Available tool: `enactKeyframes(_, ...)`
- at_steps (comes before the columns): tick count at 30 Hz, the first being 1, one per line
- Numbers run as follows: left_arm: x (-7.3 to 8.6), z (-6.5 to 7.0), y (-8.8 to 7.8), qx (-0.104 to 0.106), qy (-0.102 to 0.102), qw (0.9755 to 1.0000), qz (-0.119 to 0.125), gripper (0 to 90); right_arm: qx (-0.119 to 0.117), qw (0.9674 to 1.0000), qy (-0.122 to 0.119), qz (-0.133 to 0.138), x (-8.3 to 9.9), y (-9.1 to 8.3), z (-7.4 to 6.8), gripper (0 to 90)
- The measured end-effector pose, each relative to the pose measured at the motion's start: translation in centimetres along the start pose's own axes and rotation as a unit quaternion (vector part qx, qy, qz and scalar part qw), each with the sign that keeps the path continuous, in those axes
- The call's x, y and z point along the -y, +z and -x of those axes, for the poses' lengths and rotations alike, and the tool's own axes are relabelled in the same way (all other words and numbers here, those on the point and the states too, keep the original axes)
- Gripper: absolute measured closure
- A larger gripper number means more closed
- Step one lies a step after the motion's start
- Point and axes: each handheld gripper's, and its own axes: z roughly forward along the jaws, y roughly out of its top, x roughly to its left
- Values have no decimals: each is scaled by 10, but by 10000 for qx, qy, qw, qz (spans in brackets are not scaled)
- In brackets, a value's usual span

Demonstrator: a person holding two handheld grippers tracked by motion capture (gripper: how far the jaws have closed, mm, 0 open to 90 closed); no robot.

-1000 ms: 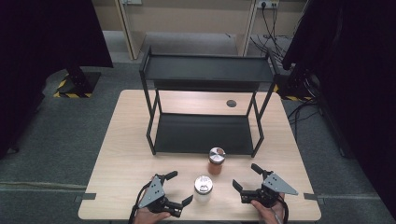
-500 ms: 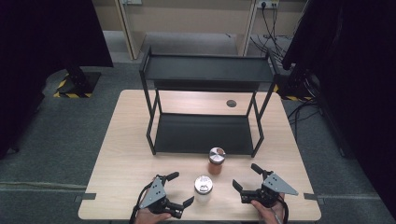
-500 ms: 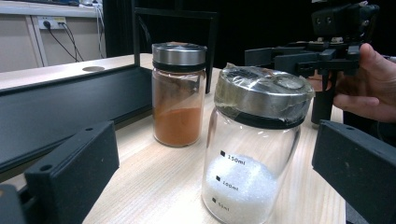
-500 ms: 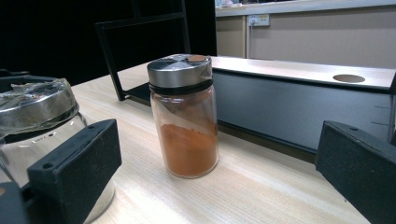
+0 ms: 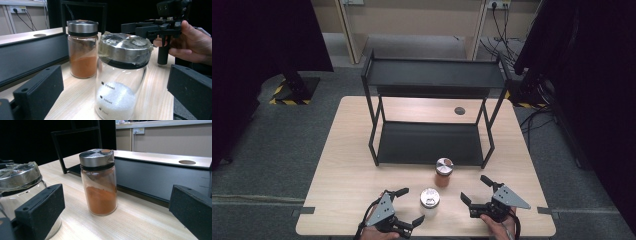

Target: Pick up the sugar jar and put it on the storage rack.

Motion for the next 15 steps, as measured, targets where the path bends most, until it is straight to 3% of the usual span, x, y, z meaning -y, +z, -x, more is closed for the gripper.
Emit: enactKeyframes(15,-9,3,23,67,143,9998,-142,22,0,10000,-8,33,1,0,0,6)
